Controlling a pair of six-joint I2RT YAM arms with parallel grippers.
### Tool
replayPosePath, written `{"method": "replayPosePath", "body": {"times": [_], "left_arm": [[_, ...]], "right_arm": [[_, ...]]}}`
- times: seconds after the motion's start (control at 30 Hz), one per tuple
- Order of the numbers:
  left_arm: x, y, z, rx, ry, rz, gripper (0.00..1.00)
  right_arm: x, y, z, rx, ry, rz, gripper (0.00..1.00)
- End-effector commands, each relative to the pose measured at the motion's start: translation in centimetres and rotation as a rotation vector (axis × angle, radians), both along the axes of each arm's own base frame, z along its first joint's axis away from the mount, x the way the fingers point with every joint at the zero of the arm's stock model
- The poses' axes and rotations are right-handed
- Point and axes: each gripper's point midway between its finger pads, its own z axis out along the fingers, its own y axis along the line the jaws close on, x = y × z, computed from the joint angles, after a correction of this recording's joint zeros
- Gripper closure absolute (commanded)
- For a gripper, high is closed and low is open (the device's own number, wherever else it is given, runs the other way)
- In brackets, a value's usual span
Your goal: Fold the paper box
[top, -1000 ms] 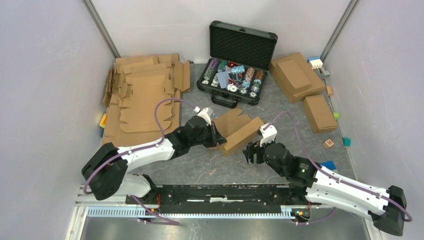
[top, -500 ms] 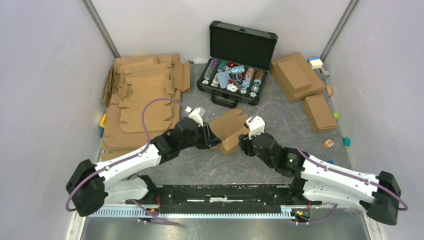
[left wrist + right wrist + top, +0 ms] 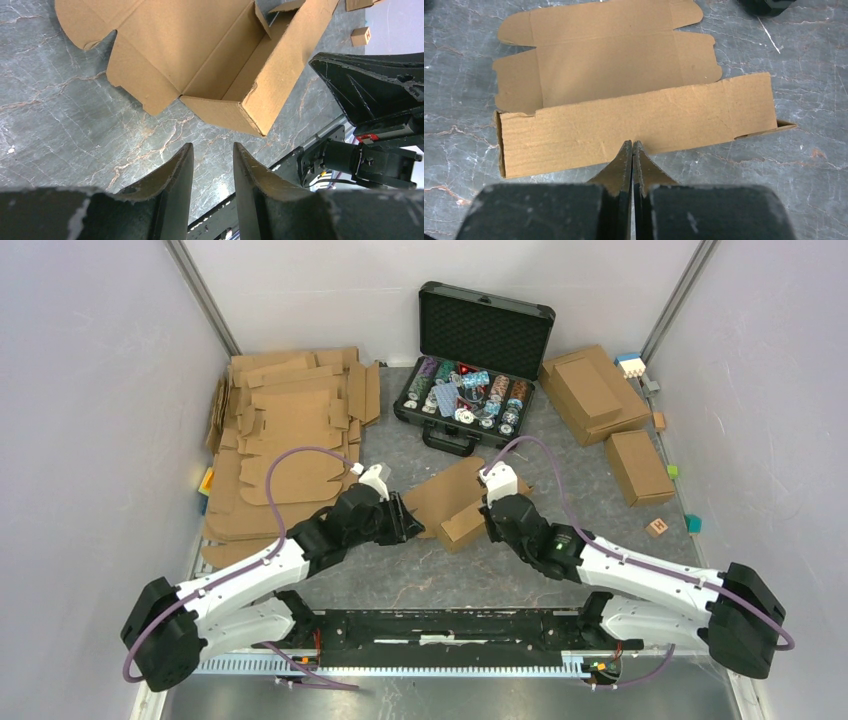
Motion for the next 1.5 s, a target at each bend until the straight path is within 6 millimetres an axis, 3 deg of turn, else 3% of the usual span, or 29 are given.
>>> {"method": "replayPosePath", "body": {"times": [0.0,0.23,0.57,0.77,0.97,1.07,1.17,1.27,1.47], "left_arm": [[0.3,0.7,0.5,0.018,-0.042,0.001,0.58],[0.1,0.8,-0.1,0.018,-0.027,-0.002,0.59],[-0.8,0.3,-0.2,-0.024,0.003,-0.018,0.58],[-2.6,-1.6,-0.2,-0.057,0.008,-0.066,0.48],[-2.8,-2.0,-1.1,-0.067,0.009,-0.074,0.35],[-2.6,-2.6,-0.7,-0.104,-0.011,-0.083,0.26],[-2.3,-3.2,-1.0,-0.059,-0.011,-0.082,0.25],[-1.1,-2.6,-1.4,0.025,-0.012,-0.015,0.23],[1.3,-1.7,2.1,0.024,-0.167,0.059,0.09]], "right_arm": [[1.4,1.7,2.5,0.073,-0.057,0.022,1.0],[0.8,0.6,-0.4,0.038,0.004,0.005,1.0],[-2.7,-2.1,-3.8,0.103,0.082,0.002,1.0],[-4.9,-2.4,-5.1,0.175,0.145,0.039,1.0],[-6.6,-3.2,-7.1,0.173,0.207,0.057,1.0],[-6.6,-3.4,-7.4,0.175,0.199,0.05,1.0],[-6.5,-3.3,-7.3,0.175,0.194,0.052,1.0],[-6.3,-3.0,-6.8,0.162,0.189,0.068,1.0],[-5.7,-2.9,-4.7,0.163,0.143,0.075,0.98]]}}
